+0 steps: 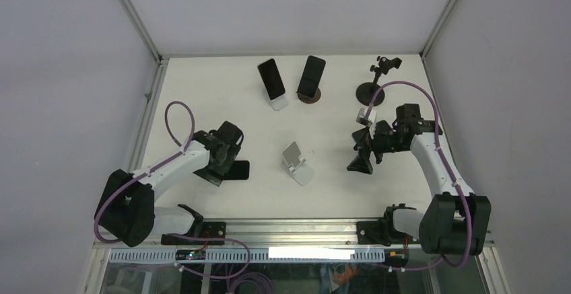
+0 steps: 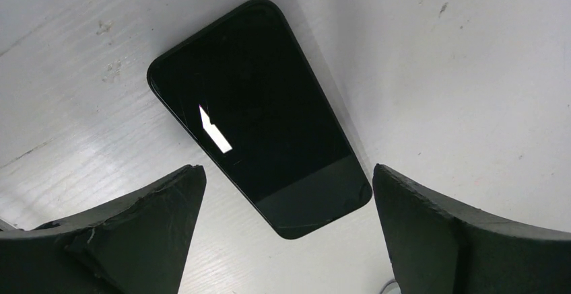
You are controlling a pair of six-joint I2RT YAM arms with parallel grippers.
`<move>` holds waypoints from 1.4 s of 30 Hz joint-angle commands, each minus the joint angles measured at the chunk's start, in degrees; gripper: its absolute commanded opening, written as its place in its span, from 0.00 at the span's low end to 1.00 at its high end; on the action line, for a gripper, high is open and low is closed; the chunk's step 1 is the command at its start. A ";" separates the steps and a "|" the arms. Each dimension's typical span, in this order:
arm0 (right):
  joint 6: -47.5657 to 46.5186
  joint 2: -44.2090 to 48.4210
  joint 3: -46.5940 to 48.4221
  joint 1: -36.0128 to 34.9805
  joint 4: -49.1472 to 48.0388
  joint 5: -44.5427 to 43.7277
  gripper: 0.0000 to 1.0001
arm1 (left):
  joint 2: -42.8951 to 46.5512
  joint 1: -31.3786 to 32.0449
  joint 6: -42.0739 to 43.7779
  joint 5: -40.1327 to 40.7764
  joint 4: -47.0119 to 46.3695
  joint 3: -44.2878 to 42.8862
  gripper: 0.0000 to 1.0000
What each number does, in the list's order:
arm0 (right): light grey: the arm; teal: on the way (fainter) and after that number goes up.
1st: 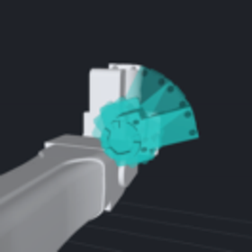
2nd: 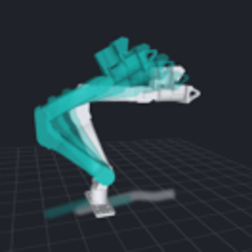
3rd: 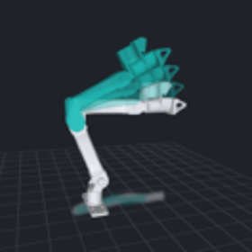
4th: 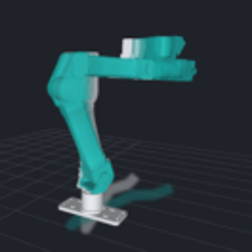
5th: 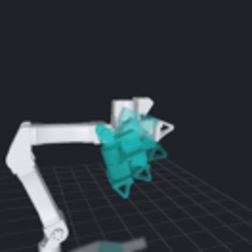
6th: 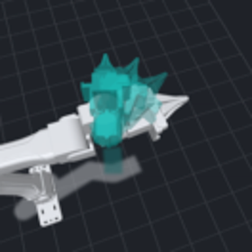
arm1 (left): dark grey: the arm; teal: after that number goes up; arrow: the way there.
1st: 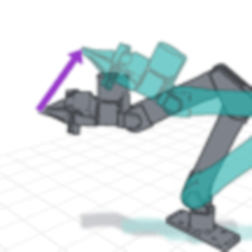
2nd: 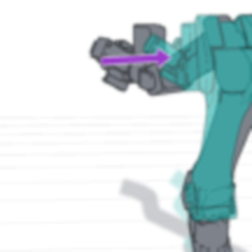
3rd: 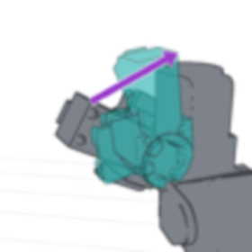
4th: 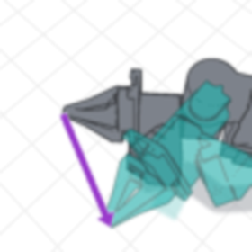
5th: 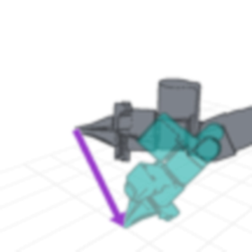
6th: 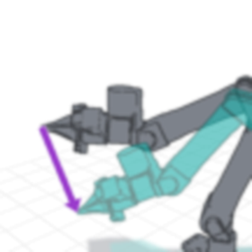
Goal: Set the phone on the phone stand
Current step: Pick up the phone at the center of the board.
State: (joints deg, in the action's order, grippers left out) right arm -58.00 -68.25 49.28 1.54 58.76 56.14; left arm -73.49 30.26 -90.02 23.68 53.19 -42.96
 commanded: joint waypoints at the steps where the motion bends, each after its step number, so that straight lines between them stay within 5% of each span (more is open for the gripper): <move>1: -0.89 0.04 1.44 0.39 0.03 0.37 0.99 | -0.43 -0.70 -6.40 -1.20 0.78 -1.57 0.99; 42: -1.33 -0.49 1.52 0.39 0.39 0.34 0.99 | -16.56 -6.21 -2.82 -9.61 -1.37 -5.86 0.98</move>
State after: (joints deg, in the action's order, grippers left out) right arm -58.17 -68.82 49.28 1.54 58.81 55.94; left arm -88.23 24.14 -93.73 18.28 55.33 -49.32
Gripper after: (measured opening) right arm 0.990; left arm 0.972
